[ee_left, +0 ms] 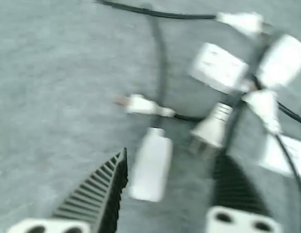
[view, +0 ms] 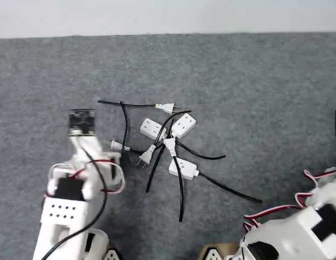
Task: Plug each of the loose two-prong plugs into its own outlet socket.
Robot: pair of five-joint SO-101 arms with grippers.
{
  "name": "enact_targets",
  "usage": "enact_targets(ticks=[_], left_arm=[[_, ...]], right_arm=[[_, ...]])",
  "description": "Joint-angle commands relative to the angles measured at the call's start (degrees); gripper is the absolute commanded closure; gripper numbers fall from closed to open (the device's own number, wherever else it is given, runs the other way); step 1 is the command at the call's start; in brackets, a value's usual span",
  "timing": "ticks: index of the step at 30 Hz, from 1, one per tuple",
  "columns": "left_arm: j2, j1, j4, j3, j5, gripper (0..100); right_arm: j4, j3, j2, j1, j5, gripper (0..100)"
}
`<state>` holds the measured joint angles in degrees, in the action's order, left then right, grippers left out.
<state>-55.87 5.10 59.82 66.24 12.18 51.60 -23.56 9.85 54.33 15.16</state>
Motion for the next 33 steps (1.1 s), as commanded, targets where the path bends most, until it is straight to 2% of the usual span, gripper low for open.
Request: enact_targets(ticks=[1,6,10,12,16,23,29,33], left_arm=[[-0.4,6.6,0.7,-2.3,1.1,96],[-0.3,11.0,-2.0,3.7,1.1,99],[-0.3,10.9,-10.1,10.9,1.1,99],[-0.4,10.0,-11.6,12.5,1.1,99],[-0.4,9.4,-11.5,12.7,0.7,99],[-0.4,2.8,-11.5,13.0,0.5,99],[-0.8,2.9,-11.2,10.1,-2.3,99],[-0.4,6.2,-5.0,5.3,-2.3,99]], right_arm=[[0.5,3.0,-0.9,-0.7,-0.4,76.4],[0.5,3.0,-0.9,-0.6,-0.3,76.4],[0.5,2.9,-0.9,-0.7,-0.5,76.4],[0.6,2.9,-0.9,-0.7,-0.6,76.4],[0.6,2.9,-0.9,-0.7,-0.6,76.4],[0.6,2.9,-0.9,-0.4,-0.3,76.4],[0.6,2.9,-0.9,-0.7,-0.6,76.4],[0.6,2.8,-0.8,-0.5,-0.6,76.4]])
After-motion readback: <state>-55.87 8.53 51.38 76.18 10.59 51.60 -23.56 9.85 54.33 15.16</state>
